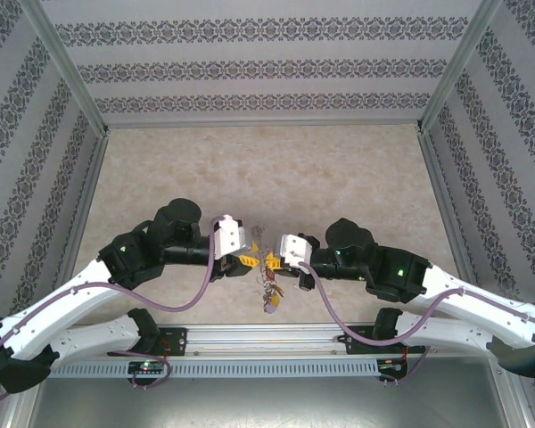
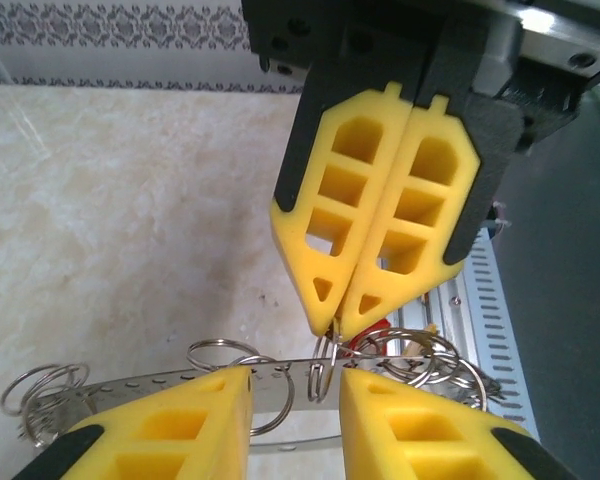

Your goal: Put the keys on the keyring

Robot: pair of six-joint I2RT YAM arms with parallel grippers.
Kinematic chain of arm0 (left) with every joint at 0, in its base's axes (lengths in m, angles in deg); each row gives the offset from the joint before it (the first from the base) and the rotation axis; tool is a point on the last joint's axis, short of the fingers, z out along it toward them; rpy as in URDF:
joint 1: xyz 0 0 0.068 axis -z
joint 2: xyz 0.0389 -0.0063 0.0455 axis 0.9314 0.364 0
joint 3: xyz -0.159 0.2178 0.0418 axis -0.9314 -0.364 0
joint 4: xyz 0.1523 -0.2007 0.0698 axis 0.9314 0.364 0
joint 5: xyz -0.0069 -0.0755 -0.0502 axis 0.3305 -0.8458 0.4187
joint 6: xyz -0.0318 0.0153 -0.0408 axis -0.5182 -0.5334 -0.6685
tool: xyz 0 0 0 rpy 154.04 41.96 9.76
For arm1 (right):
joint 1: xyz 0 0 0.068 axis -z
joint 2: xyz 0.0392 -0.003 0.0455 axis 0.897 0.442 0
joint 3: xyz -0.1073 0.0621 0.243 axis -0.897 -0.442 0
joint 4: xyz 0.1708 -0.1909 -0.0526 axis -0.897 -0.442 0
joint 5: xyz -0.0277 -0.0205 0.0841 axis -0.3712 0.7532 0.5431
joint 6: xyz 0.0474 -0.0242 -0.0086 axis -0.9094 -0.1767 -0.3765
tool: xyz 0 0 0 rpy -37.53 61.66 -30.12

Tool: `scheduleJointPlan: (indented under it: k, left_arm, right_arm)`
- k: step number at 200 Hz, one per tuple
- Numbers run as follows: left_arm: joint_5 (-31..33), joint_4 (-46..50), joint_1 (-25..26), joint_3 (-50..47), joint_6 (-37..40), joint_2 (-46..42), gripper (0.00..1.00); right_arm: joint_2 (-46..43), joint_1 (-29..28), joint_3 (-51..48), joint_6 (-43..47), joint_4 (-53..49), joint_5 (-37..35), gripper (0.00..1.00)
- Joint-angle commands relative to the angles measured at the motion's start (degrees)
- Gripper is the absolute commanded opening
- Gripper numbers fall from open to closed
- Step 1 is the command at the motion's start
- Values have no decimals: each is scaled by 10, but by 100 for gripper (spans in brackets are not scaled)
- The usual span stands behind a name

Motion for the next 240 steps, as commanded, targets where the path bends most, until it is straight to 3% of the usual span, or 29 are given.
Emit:
scheduleJointPlan:
  k: [1, 51, 99, 143, 160, 178, 240]
  left_arm:
    - [20, 20, 13, 22, 22, 8, 29]
    - [13, 26, 24, 30, 35, 30, 21]
    - [14, 28, 28, 26, 39, 33, 0]
    - [0, 6, 29, 12, 33, 10, 0]
    - [4, -13, 29, 0, 32, -8, 0]
    - [-1, -41, 29, -14, 22, -21, 0]
    - [-26, -93, 29, -37, 6, -30, 0]
  right_arm:
    - [2, 4, 25, 9, 5, 12, 0]
    - [9, 4, 22, 6, 20, 22, 0]
    - [9, 4, 17, 4, 36, 31, 0]
    - [-6, 4, 0, -5, 50, 28, 0]
    - [-19, 4, -19, -21, 60, 21, 18]
    - [-36, 4, -43, -41, 79, 13, 30]
    - [-56, 4, -84, -81, 104, 12, 36]
